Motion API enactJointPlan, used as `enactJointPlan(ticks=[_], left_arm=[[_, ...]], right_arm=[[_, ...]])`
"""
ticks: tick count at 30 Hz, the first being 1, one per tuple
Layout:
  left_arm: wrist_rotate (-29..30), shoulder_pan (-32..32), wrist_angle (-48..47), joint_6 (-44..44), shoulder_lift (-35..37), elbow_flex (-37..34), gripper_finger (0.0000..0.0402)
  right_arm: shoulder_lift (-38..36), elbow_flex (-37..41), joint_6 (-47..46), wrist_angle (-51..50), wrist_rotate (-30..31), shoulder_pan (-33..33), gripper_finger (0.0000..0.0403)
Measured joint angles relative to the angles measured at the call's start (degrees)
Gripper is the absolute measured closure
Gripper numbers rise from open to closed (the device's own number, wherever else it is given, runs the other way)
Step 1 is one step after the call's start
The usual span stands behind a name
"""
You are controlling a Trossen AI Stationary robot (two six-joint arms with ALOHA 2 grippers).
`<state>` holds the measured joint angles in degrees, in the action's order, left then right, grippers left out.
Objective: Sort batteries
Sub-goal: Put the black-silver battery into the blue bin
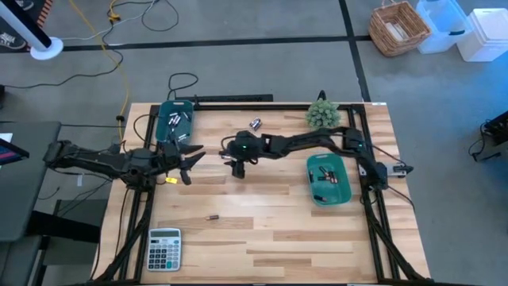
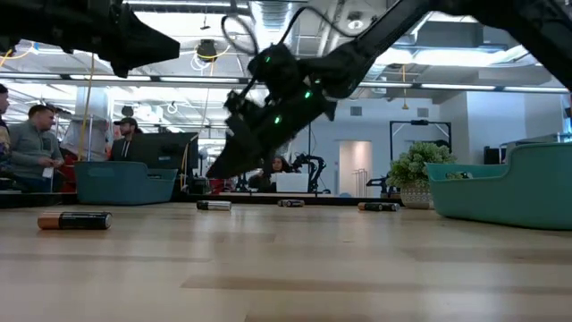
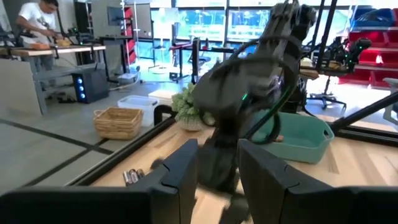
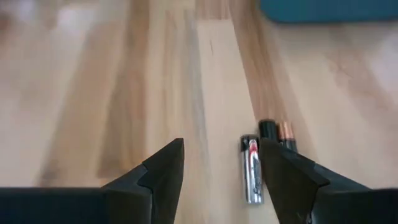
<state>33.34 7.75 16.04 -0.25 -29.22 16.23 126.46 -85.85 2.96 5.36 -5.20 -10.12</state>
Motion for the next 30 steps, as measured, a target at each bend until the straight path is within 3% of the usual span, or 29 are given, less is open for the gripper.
enactJointPlan(ticks=[6,25,30], left_arm=[[0.18,0.0,-0.38,-0.02,0.27,0.0,0.0295],[0.24,0.0,-1.04,0.15,0.27,0.0,0.0295],[0.24,0.0,-1.15,0.17,0.27,0.02,0.0295]], right_arm=[[4.12,-2.96,-0.1,-1.62,1.29,-0.26,0.018],[4.15,-2.9,0.01,-6.04,3.9,-0.09,0.018],[4.15,-2.9,0.02,-6.84,6.08,0.38,0.0204]])
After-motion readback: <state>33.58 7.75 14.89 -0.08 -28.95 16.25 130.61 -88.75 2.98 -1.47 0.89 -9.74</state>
